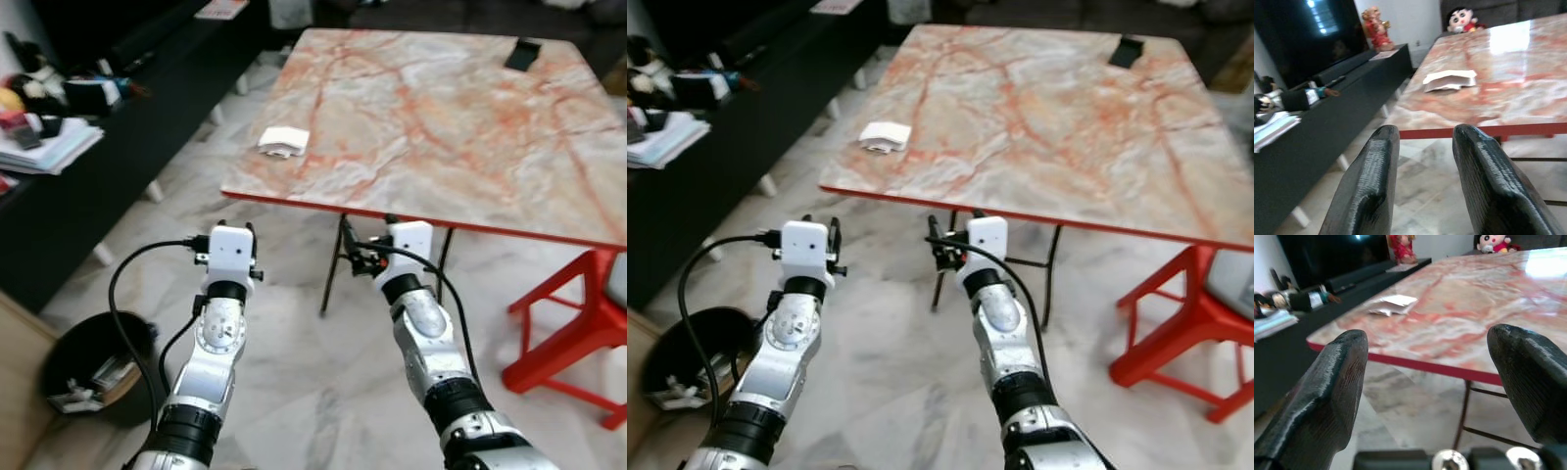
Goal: Picking trash to rubbish bin
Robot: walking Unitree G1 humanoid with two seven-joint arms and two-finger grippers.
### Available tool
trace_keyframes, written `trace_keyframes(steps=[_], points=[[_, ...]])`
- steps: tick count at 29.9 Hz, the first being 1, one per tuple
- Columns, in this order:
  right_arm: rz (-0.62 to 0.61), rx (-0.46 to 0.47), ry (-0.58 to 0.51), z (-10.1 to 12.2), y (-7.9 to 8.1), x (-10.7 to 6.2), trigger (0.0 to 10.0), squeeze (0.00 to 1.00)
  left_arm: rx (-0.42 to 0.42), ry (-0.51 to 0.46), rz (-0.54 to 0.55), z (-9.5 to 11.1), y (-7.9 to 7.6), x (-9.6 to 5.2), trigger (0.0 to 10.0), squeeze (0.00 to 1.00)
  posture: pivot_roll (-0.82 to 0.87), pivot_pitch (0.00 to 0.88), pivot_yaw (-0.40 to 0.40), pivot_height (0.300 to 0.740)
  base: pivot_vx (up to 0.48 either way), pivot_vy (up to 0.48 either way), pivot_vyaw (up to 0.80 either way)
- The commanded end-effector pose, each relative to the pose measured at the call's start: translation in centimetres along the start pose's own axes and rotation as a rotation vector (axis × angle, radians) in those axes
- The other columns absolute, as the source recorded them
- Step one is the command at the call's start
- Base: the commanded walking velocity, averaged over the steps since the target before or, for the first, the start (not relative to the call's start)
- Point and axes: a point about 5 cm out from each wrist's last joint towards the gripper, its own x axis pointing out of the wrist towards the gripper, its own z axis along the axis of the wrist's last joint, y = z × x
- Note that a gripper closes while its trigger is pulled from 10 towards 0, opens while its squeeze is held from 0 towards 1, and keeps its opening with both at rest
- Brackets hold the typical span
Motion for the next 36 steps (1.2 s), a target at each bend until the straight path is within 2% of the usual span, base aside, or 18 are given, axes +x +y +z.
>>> trace_keyframes(steps=[1, 8, 13, 25, 36], points=[[0.020, -0.005, -0.013, 0.23, 0.31, 0.06, 10.0, 0.00, -0.013, -0.005, 0.012, 0.18, 0.14, -0.02, 10.0, 0.00, 0.12, 0.085, 0.008, 0.740, 0.251, 0.000, 0.00], [0.043, -0.033, -0.012, 0.28, 0.52, 0.12, 10.0, 0.00, -0.012, -0.009, 0.012, 0.22, 0.22, 0.09, 10.0, 0.00, 0.12, 0.077, 0.007, 0.740, 0.253, 0.000, 0.00], [0.053, -0.036, -0.025, 0.34, 0.70, 0.06, 10.0, 0.00, -0.014, -0.014, 0.015, 0.31, 0.26, 0.15, 10.0, 0.00, 0.12, 0.072, 0.006, 0.740, 0.251, 0.000, 0.71], [0.046, -0.005, -0.027, 0.42, 0.63, 0.11, 10.0, 0.00, -0.013, -0.014, 0.032, 0.34, 0.75, 0.26, 10.0, 0.00, 0.12, 0.085, 0.002, 0.740, 0.259, 0.000, 0.00], [0.060, -0.034, -0.025, 0.35, 0.67, 0.01, 10.0, 0.00, -0.011, -0.014, 0.042, 0.34, 0.93, 0.29, 10.0, 0.00, 0.12, 0.090, -0.002, 0.740, 0.281, 0.000, 0.00]])
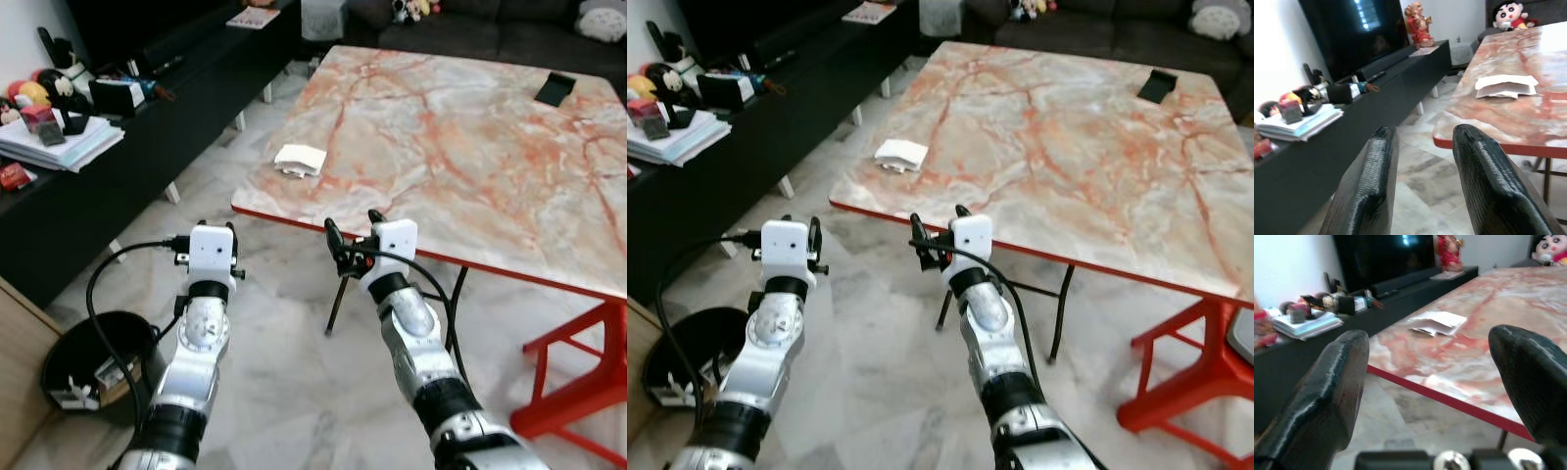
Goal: Picking trash to rubbish bin
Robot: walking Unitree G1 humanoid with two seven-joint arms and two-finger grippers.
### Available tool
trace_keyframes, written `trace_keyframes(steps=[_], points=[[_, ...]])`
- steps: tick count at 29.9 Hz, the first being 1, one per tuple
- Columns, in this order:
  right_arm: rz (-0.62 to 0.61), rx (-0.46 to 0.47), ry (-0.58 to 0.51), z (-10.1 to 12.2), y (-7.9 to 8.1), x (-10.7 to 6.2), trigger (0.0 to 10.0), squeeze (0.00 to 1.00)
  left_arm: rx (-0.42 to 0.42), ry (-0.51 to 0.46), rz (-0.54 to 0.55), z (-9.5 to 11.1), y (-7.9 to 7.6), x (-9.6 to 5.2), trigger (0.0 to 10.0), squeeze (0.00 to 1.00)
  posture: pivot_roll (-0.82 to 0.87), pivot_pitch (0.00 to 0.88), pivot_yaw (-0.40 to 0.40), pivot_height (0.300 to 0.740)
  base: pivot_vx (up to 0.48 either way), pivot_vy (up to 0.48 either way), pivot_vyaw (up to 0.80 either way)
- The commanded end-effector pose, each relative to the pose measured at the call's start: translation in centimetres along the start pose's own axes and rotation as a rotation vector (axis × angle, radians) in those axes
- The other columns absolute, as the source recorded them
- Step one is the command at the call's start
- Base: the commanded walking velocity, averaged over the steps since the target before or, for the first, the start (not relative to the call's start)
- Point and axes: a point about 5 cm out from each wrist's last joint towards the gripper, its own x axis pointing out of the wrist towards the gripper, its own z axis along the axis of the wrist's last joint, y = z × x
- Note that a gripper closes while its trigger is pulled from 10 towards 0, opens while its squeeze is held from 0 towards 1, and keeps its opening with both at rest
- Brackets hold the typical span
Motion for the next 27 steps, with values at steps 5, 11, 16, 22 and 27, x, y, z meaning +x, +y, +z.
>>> trace_keyframes(steps=[5, 11, 16, 22, 27], points=[[-0.009, 0.002, -0.018, 0.32, -0.35, -0.02, 10.0, 0.00, -0.022, -0.016, -0.003, 0.52, -0.45, 0.12, 10.0, 0.00, 0.12, 0.092, -0.002, 0.740, 0.332, 0.000, 0.00], [-0.015, 0.010, -0.023, 0.42, -0.45, -0.01, 10.0, 0.00, -0.022, -0.016, -0.004, 0.52, -0.38, 0.16, 10.0, 0.00, 0.12, 0.100, 0.000, 0.740, 0.338, 0.000, 0.00], [-0.004, -0.012, -0.013, 0.30, -0.40, -0.08, 10.0, 0.00, -0.023, -0.015, -0.002, 0.54, -0.38, 0.14, 10.0, 0.00, 0.12, 0.104, -0.002, 0.740, 0.343, 0.000, 0.00], [-0.003, 0.013, -0.014, 0.18, -0.20, -0.11, 10.0, 0.00, -0.023, -0.014, 0.002, 0.53, -0.31, 0.14, 10.0, 0.00, 0.12, 0.101, -0.004, 0.740, 0.346, 0.000, 0.28], [-0.004, 0.010, -0.018, 0.32, -0.25, -0.03, 10.0, 0.00, -0.022, -0.015, 0.006, 0.51, -0.18, 0.16, 10.0, 0.00, 0.12, 0.100, -0.004, 0.740, 0.349, 0.000, 0.00]])
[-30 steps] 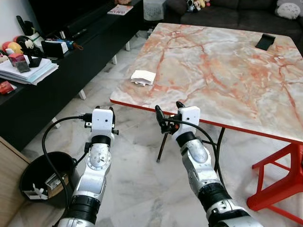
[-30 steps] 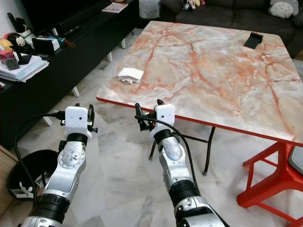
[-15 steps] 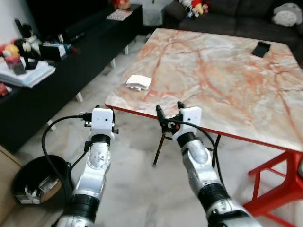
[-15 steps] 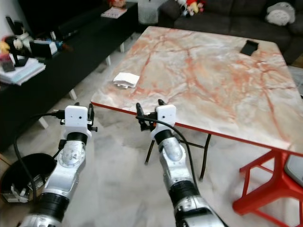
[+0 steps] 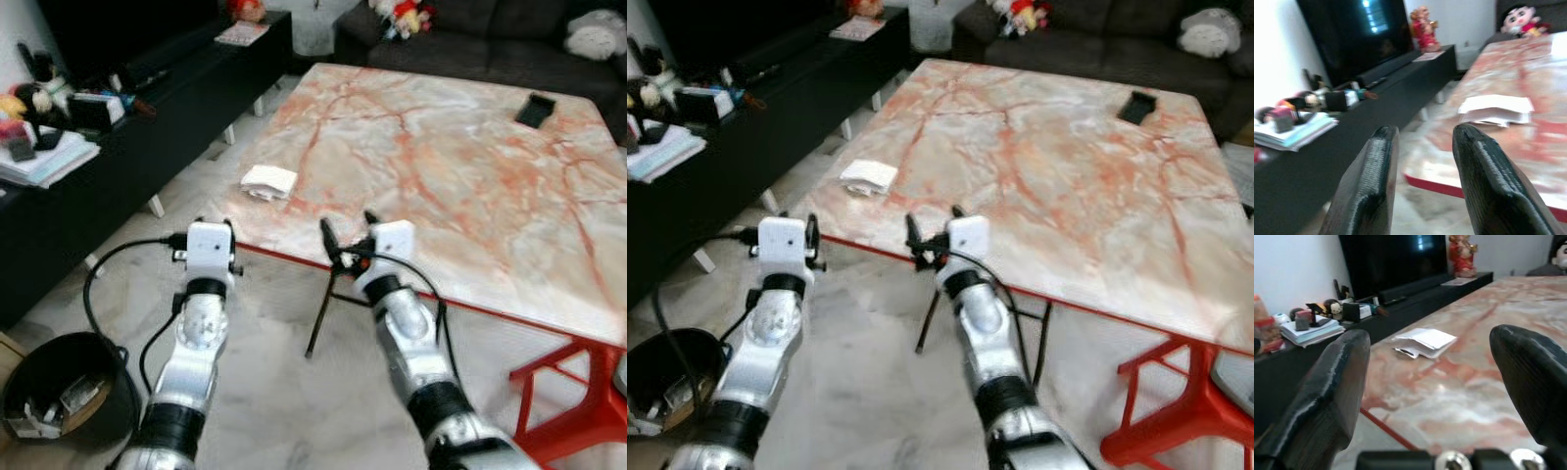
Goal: Picking trash to rubbish bin
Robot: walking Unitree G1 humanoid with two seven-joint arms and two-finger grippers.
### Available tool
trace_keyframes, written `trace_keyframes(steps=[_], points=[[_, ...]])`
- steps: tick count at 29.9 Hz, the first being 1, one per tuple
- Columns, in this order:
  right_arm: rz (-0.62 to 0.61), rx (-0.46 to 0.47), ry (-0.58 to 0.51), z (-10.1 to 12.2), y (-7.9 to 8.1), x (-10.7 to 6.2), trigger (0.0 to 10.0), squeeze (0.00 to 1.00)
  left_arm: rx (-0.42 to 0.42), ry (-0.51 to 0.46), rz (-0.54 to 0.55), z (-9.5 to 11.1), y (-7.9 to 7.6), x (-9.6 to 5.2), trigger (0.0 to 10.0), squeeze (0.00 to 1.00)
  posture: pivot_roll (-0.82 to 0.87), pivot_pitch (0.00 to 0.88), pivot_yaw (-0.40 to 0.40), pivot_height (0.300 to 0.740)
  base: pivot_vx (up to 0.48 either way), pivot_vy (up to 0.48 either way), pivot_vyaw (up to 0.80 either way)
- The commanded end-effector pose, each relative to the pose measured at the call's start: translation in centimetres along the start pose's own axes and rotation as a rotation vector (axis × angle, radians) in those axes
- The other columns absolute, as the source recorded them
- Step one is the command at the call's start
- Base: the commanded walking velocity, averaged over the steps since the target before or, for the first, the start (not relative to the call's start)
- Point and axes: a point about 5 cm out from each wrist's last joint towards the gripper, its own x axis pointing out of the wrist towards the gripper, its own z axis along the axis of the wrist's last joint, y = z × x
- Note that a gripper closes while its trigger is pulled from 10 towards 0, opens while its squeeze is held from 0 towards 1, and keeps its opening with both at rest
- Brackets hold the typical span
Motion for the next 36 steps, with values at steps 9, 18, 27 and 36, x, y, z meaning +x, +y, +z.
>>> trace_keyframes(steps=[9, 18, 27, 36], points=[[-0.022, -0.002, 0.002, 0.1, -0.9, -0.1, 10.0, 0.00, -0.020, -0.012, -0.004, 0.4, -0.4, 0.0, 10.0, 0.00, 0.12, 0.100, -0.004, 0.740, 0.350, 0.000, 0.00], [-0.021, 0.000, 0.006, 0.0, -0.9, -0.2, 10.0, 0.00, -0.019, -0.012, -0.005, 0.4, -0.5, 0.0, 10.0, 0.00, 0.12, 0.102, -0.004, 0.740, 0.350, 0.000, 0.00], [-0.030, 0.002, 0.011, -0.1, -0.9, -0.2, 10.0, 0.00, -0.021, -0.021, -0.075, 0.4, -1.4, -0.2, 10.0, 0.00, 0.12, 0.103, -0.006, 0.740, 0.116, 0.000, 0.00], [-0.083, 0.018, 0.021, 0.0, -1.7, -0.1, 10.0, 0.00, -0.052, 0.000, -0.105, 0.3, -2.0, -0.1, 10.0, 0.00, 0.12, 0.106, -0.006, 0.740, 0.000, 0.000, -0.17]])
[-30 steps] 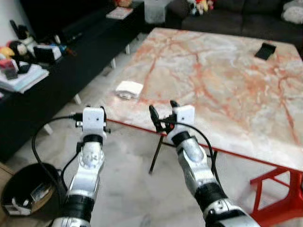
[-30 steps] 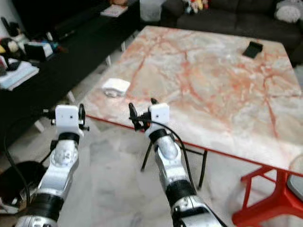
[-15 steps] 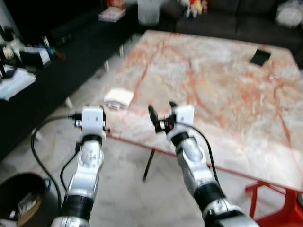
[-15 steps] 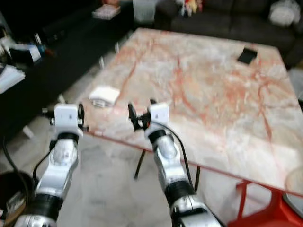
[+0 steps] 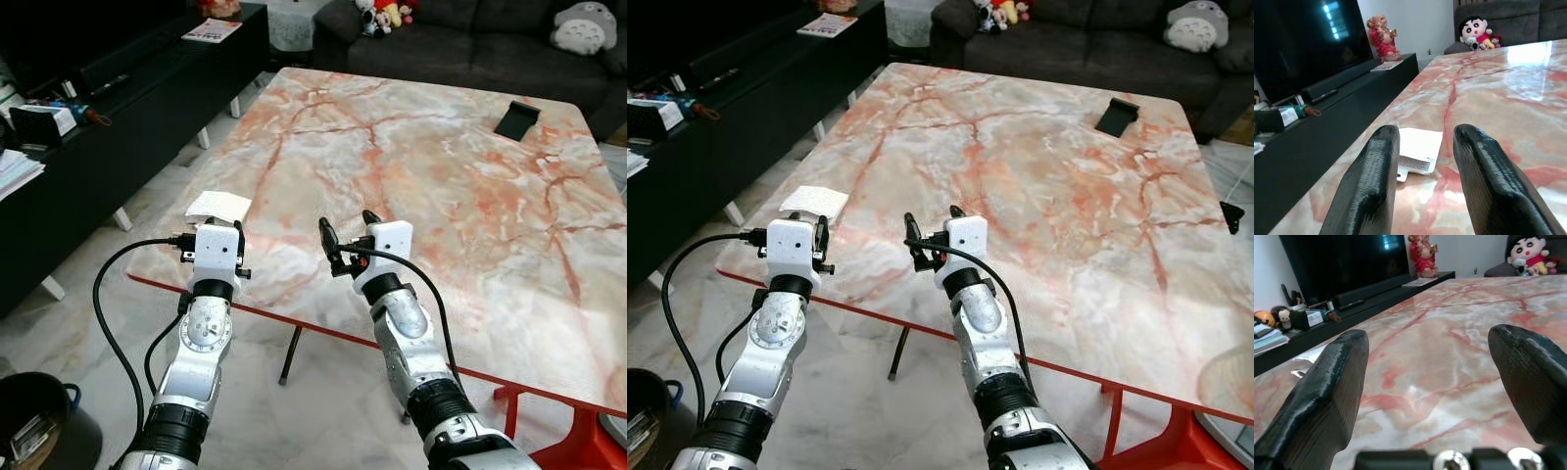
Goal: Picking trash to rubbish bin
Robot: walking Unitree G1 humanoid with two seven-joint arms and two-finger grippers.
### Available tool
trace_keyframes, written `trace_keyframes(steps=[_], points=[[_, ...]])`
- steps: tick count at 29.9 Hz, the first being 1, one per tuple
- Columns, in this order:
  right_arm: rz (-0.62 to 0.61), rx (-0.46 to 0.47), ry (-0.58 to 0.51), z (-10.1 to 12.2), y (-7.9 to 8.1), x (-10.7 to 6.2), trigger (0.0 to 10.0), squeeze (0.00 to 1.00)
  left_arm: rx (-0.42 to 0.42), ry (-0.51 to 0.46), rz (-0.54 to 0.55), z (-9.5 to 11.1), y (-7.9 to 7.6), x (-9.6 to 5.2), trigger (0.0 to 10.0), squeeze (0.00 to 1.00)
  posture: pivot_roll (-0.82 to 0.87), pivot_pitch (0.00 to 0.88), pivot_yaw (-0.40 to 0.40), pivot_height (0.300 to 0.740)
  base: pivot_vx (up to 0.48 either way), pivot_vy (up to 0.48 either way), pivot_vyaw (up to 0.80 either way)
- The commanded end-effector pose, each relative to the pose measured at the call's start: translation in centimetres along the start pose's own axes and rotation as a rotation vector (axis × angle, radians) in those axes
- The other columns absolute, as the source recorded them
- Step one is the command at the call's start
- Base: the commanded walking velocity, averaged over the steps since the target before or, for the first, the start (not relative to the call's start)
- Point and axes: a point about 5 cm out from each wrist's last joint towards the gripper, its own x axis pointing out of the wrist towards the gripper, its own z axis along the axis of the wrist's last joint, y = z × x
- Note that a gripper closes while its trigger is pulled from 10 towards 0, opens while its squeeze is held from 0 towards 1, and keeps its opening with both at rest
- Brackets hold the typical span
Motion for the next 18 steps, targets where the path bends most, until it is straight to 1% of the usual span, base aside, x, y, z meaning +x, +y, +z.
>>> trace_keyframes(steps=[1, 4, 7, 13, 16, 18], points=[[-0.023, 0.009, 0.011, 0.03, -0.43, 0.11, 10.0, 0.00, -0.009, 0.008, -0.010, 0.10, -0.10, 0.28, 10.0, 0.00, 0.12, 0.107, -0.006, 0.740, 0.000, 0.000, -0.80], [-0.029, 0.004, 0.007, 0.06, -0.50, 0.08, 10.0, 0.00, -0.009, 0.013, -0.006, 0.09, 0.12, 0.42, 10.0, 0.00, 0.12, 0.110, -0.004, 0.740, 0.000, 0.000, -0.80], [-0.037, -0.001, -0.001, 0.14, -0.49, 0.07, 10.0, 0.00, -0.006, 0.016, 0.003, 0.05, 0.48, 0.48, 10.0, 0.00, 0.12, 0.112, -0.004, 0.740, 0.000, 0.480, 0.00], [-0.038, 0.016, 0.005, 0.15, -0.46, 0.14, 10.0, 0.00, -0.007, 0.015, 0.008, 0.08, 0.69, 0.50, 10.0, 0.00, 0.12, 0.118, -0.003, 0.740, 0.000, 0.480, 0.00], [-0.042, 0.012, 0.023, -0.02, -0.52, 0.15, 10.0, 0.00, -0.007, 0.014, 0.007, 0.11, 0.71, 0.52, 10.0, 0.00, 0.12, 0.124, -0.001, 0.740, 0.000, 0.480, -0.79], [-0.051, 0.013, 0.002, 0.12, -0.58, 0.07, 10.0, 0.00, -0.007, 0.015, 0.006, 0.16, 0.74, 0.53, 10.0, 0.00, 0.13, 0.129, 0.001, 0.740, 0.000, 0.480, -0.22]])
